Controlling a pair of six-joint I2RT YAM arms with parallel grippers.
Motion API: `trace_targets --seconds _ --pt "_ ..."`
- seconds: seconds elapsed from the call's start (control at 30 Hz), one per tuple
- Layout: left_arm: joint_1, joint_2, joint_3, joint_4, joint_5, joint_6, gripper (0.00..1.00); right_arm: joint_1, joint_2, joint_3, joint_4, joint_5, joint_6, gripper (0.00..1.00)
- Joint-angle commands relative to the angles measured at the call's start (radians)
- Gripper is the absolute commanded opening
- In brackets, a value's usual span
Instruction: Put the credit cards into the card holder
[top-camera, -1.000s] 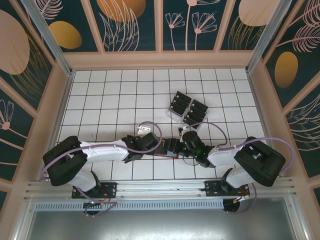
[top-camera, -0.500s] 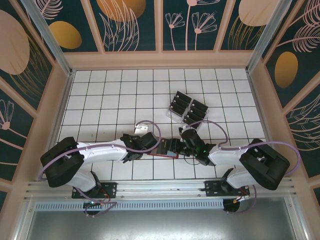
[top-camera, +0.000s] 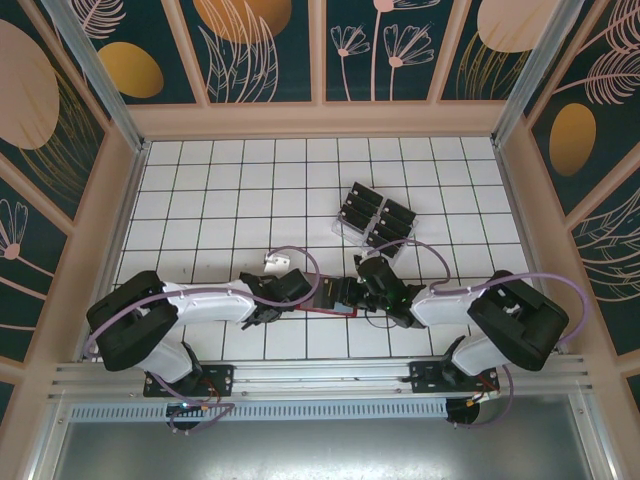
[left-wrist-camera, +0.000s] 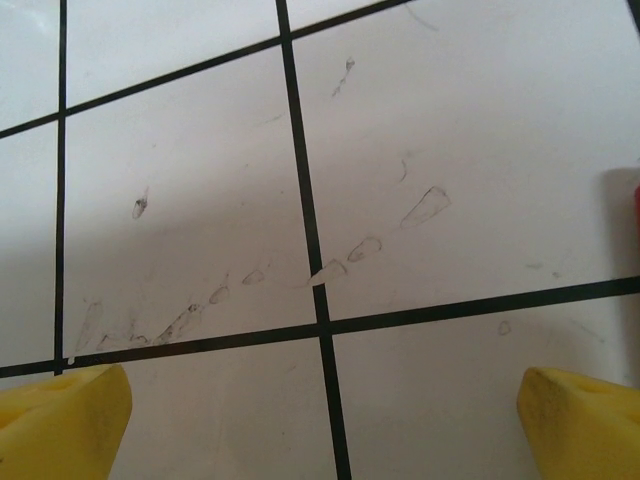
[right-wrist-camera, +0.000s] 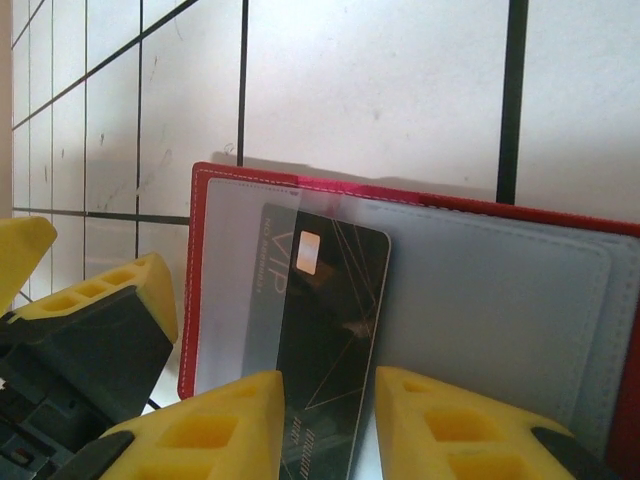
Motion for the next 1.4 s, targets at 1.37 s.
trace_targets --seconds 1.37 --pt "0.0 -0.052 -0.076 0.126 0.137 -0.019 0.98 0.034 -0.014 0.141 -0.182 0.056 -0.072 0.35"
